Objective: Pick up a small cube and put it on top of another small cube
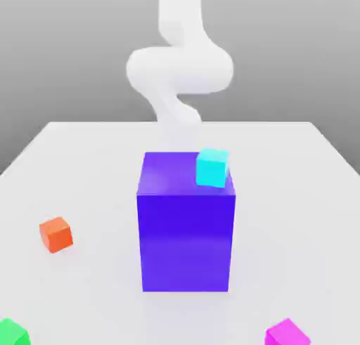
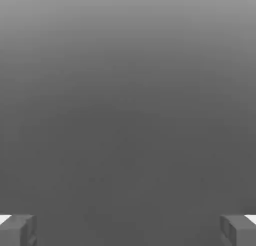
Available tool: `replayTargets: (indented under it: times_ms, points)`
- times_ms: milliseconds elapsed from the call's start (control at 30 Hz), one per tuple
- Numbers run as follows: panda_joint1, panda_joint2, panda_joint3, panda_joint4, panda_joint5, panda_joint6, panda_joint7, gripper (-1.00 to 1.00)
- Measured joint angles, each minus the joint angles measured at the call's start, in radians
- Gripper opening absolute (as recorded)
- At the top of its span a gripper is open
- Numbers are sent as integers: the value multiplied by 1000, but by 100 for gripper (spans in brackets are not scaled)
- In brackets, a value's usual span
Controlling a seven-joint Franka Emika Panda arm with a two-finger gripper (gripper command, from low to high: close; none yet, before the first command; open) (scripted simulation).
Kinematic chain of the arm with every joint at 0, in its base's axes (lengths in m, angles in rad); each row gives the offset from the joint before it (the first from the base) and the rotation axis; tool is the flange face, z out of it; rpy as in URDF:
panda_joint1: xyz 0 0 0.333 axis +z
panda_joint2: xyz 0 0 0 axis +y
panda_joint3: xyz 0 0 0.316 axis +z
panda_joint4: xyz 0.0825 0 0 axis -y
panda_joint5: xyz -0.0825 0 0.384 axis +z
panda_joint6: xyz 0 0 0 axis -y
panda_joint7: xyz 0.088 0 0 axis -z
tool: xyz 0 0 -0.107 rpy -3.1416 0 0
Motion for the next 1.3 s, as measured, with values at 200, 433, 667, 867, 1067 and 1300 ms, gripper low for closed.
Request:
replayTargets:
  times_ms: [200,433,667,867,1067,1300]
  points:
    - [31,224,28,6,-11,65,-33,0]
    - [63,477,63,12,-28,139,-67,0]
    - [109,731,94,19,-55,213,-94,0]
    - [141,950,111,25,-81,275,-115,0]
    - [177,1168,104,47,-117,380,-112,0]
    - [188,1232,91,61,-131,429,-103,-100]
